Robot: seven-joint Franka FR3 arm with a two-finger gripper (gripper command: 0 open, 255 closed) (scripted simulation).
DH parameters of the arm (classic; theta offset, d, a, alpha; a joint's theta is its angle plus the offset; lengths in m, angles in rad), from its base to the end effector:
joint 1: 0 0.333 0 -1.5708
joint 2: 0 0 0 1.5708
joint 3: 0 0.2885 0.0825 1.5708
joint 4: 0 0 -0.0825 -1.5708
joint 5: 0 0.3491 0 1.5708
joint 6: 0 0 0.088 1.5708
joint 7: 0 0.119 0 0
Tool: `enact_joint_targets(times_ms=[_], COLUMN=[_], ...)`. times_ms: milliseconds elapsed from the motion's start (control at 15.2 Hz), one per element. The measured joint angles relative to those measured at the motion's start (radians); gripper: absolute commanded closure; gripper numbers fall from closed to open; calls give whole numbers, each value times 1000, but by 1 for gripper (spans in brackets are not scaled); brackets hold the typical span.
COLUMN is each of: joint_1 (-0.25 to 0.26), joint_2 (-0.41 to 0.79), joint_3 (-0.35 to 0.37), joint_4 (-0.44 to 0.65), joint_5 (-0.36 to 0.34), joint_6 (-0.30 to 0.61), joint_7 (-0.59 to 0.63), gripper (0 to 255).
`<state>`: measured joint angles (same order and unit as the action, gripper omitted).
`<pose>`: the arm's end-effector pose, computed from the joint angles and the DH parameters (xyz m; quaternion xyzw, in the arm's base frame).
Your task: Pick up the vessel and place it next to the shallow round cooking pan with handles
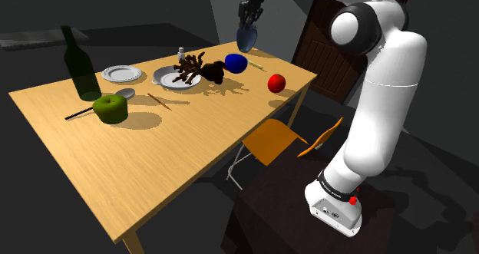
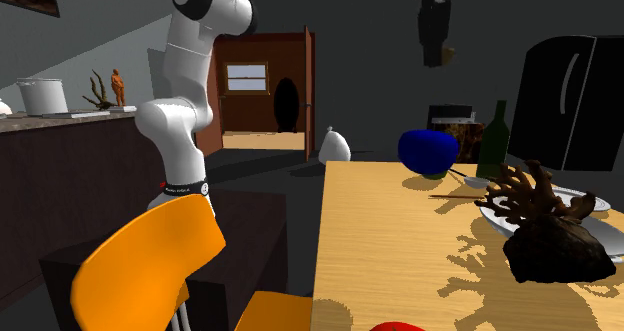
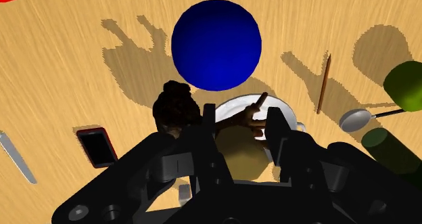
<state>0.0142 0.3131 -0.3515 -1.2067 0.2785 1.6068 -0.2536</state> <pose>0.5926 -0.1356 0.5819 -0.9945 0.0287 -0.0741 0.0679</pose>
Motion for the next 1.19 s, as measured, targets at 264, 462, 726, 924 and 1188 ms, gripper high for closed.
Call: enact_joint_targets(times_ms=[264, 462, 726, 924, 1188], joint_1=[32, 56, 67, 74, 83], joint_2=[57, 105, 124, 119, 109], joint_3=[20, 35, 41, 42, 43], joint_4=[-17, -12, -36, -85, -158], joint_5=[7, 12, 16, 16, 17], joint_6=[81, 130, 174, 218, 279], joint_7=[36, 67, 73, 68, 58], gripper=[255, 255, 255, 255, 255])
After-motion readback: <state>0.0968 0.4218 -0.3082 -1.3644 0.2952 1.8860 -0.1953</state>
